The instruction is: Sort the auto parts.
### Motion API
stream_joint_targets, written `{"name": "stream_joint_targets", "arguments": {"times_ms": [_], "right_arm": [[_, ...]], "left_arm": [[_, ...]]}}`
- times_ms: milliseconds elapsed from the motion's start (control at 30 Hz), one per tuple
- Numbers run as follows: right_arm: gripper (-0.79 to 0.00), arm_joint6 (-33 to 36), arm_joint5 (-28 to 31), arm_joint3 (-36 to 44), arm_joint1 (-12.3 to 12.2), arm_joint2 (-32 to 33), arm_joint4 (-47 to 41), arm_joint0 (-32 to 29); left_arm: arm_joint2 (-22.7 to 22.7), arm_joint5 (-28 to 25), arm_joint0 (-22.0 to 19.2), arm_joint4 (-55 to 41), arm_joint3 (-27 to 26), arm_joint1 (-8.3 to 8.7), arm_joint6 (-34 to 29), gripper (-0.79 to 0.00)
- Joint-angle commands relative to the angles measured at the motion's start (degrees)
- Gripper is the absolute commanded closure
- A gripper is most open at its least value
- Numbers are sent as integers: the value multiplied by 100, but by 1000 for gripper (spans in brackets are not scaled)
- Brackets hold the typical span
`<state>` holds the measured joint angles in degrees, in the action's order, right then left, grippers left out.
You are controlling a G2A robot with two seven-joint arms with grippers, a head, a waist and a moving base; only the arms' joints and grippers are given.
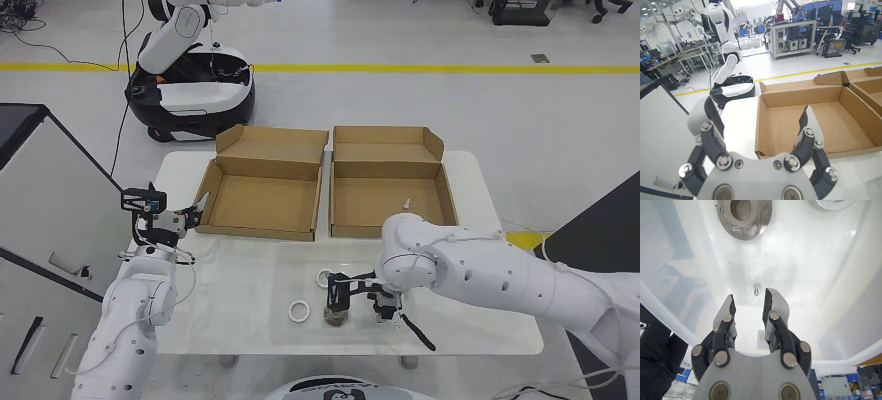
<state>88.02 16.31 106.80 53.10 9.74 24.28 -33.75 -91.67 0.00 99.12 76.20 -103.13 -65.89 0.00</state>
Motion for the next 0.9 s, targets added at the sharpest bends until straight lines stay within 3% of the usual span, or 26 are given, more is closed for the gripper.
{"name": "stream_joint_targets", "arguments": {"times_ms": [0, 867], "right_arm": [[-369, -2, 2, -7, -3, 0, 20, -22], [-323, -2, 1, -201, 82, 0, 192, -133]], "left_arm": [[0, 0, 0, 0, 0, 0, 0, -785], [0, 0, 0, 0, 0, 0, 0, -785]]}}
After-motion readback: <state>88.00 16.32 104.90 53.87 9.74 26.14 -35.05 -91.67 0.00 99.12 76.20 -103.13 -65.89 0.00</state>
